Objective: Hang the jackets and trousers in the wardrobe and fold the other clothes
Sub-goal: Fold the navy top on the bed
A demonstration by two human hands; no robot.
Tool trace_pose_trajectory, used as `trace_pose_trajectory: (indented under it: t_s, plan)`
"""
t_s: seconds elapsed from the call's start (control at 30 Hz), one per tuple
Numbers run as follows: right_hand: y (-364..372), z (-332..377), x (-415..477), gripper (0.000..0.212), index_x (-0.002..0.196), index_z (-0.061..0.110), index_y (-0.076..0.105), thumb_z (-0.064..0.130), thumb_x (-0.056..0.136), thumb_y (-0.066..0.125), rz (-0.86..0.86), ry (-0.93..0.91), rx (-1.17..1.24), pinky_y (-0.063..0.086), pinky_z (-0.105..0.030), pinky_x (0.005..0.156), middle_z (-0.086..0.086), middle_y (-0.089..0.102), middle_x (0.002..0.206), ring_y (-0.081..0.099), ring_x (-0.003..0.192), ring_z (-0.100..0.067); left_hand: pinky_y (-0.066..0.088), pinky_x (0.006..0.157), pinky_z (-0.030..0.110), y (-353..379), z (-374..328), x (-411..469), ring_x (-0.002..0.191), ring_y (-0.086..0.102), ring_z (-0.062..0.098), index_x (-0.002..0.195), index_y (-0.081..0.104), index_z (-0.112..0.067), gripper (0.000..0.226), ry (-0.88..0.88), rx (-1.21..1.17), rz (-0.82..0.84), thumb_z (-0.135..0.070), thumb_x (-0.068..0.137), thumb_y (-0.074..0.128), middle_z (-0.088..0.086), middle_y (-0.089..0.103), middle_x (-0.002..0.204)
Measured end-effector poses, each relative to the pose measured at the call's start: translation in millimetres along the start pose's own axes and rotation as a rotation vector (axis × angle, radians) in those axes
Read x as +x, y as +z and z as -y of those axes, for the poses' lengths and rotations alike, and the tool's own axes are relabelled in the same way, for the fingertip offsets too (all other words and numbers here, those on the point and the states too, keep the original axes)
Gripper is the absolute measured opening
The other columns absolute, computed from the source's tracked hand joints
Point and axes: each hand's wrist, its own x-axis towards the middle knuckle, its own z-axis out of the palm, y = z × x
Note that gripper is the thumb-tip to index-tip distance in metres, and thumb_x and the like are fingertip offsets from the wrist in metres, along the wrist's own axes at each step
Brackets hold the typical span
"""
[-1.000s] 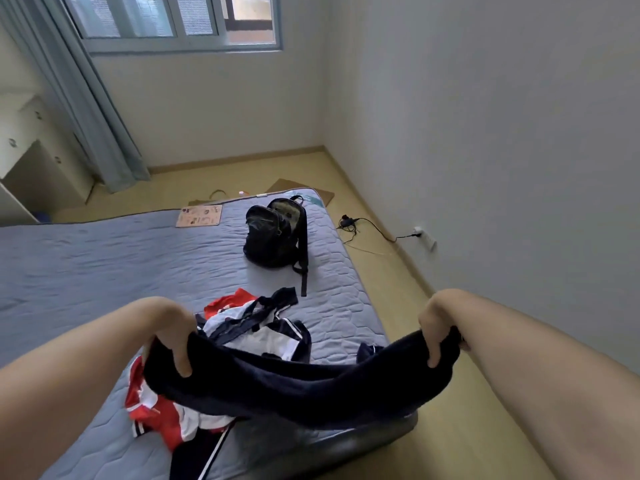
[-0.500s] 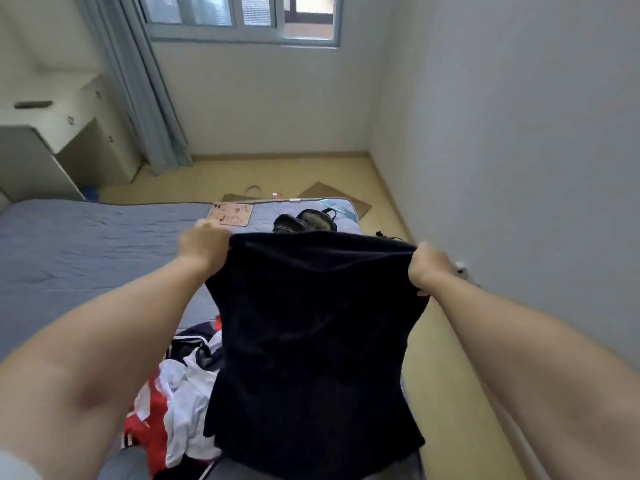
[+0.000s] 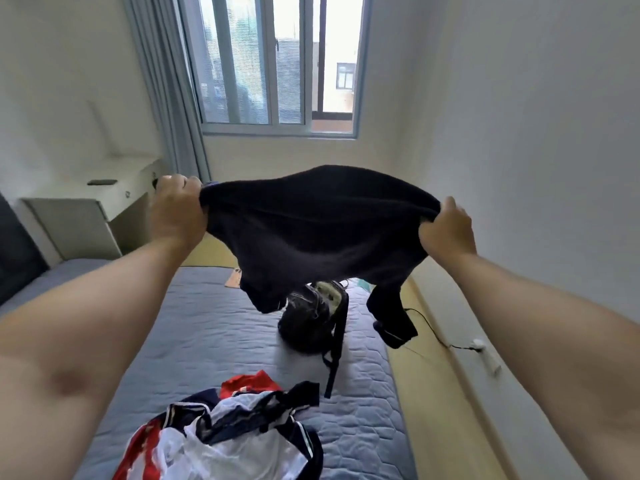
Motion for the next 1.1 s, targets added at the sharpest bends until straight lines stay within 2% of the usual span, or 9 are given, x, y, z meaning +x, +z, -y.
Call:
trace_pose_trajectory:
  t_s: [0.1, 0.2, 0.37, 0.5, 0.57, 0.67, 0.73, 0.93, 1.1]
  plan:
    - [21, -28, -18, 0.024, 0.099, 0.016, 0.050, 0.037, 0.089, 0.057, 0.135, -0.050, -0.137, 0.053, -0.047, 0.084, -0.011, 0.056, 0.105, 0.056, 0.093, -0.034, 0.050, 0.067, 0.052, 21, 13, -47, 0.085, 0.057, 0.045, 0.085, 0.061, 0.006, 0.006, 0.119, -0.010, 0.088, 0.003, 0.086, 0.056, 0.026, 0.060, 0.084]
    - [64, -69, -51, 0.027, 0.103, 0.015, 0.058, 0.040, 0.092, 0.058, 0.369, -0.120, -0.421, 0.050, -0.038, 0.078, -0.011, 0.061, 0.109, 0.060, 0.095, -0.034, 0.051, 0.084, 0.055, 62, 23, -121, 0.110, 0.056, 0.043, 0.095, 0.069, 0.004, 0.015, 0.091, -0.090, 0.349, 0.005, 0.082, 0.064, 0.024, 0.067, 0.097]
    - [162, -169, -146, 0.028, 0.114, 0.017, 0.069, 0.018, 0.091, 0.055, 0.682, -0.227, -0.926, 0.049, -0.034, 0.078, -0.007, 0.063, 0.114, 0.062, 0.108, -0.029, 0.030, 0.110, 0.039, 148, 29, -267, 0.130, 0.046, 0.024, 0.121, 0.065, -0.018, 0.031, 0.240, 0.136, 0.840, -0.018, 0.090, 0.060, 0.000, 0.065, 0.126]
    - [235, -252, -231, 0.025, 0.114, 0.019, 0.059, 0.008, 0.093, 0.050, 0.924, -0.234, -0.998, 0.041, -0.034, 0.069, -0.007, 0.063, 0.113, 0.065, 0.105, -0.030, 0.010, 0.121, 0.057, 205, 37, -387, 0.131, 0.046, 0.016, 0.117, 0.061, -0.031, 0.034, 0.321, 0.391, 1.060, -0.013, 0.090, 0.049, -0.010, 0.064, 0.121]
    - [261, -286, -269, 0.020, 0.108, 0.022, 0.046, 0.009, 0.093, 0.049, 0.996, -0.249, -1.021, 0.039, -0.034, 0.066, -0.006, 0.064, 0.111, 0.066, 0.101, -0.029, 0.009, 0.120, 0.059, 221, 45, -440, 0.125, 0.054, 0.018, 0.112, 0.062, -0.030, 0.038, 0.398, 0.469, 1.134, -0.006, 0.087, 0.047, -0.008, 0.069, 0.112]
    - [288, -322, -318, 0.018, 0.104, 0.023, 0.041, 0.010, 0.093, 0.047, 1.076, -0.239, -1.052, 0.037, -0.032, 0.066, -0.002, 0.065, 0.112, 0.068, 0.102, -0.027, 0.043, 0.101, 0.047, 234, 56, -493, 0.108, 0.063, 0.029, 0.105, 0.067, -0.019, 0.028, 0.535, 0.419, 1.216, -0.005, 0.087, 0.051, 0.003, 0.072, 0.102]
    - [297, -332, -341, 0.018, 0.106, 0.022, 0.046, 0.010, 0.092, 0.048, 1.113, -0.194, -1.069, 0.038, -0.031, 0.067, -0.001, 0.065, 0.115, 0.068, 0.104, -0.026, 0.054, 0.083, 0.041, 233, 57, -512, 0.104, 0.064, 0.029, 0.105, 0.063, -0.016, 0.024, 0.589, 0.410, 1.292, -0.005, 0.089, 0.050, 0.004, 0.071, 0.104]
    - [278, -323, -361, 0.027, 0.107, 0.024, 0.067, 0.010, 0.090, 0.052, 1.111, -0.177, -1.147, 0.039, -0.029, 0.067, 0.004, 0.068, 0.112, 0.069, 0.099, -0.022, 0.038, 0.058, 0.036, 211, 57, -532, 0.094, 0.061, 0.023, 0.136, 0.040, -0.023, 0.054, 0.686, 0.311, 1.310, -0.004, 0.087, 0.051, 0.003, 0.049, 0.111]
    - [244, -321, -379, 0.032, 0.120, 0.020, 0.066, 0.010, 0.095, 0.048, 1.139, -0.198, -1.235, 0.038, -0.035, 0.069, -0.004, 0.052, 0.115, 0.056, 0.105, -0.026, 0.038, 0.061, 0.038, 192, 51, -550, 0.087, 0.062, 0.027, 0.157, 0.012, -0.035, 0.077, 0.959, 0.251, 1.392, -0.005, 0.092, 0.039, 0.006, 0.048, 0.111]
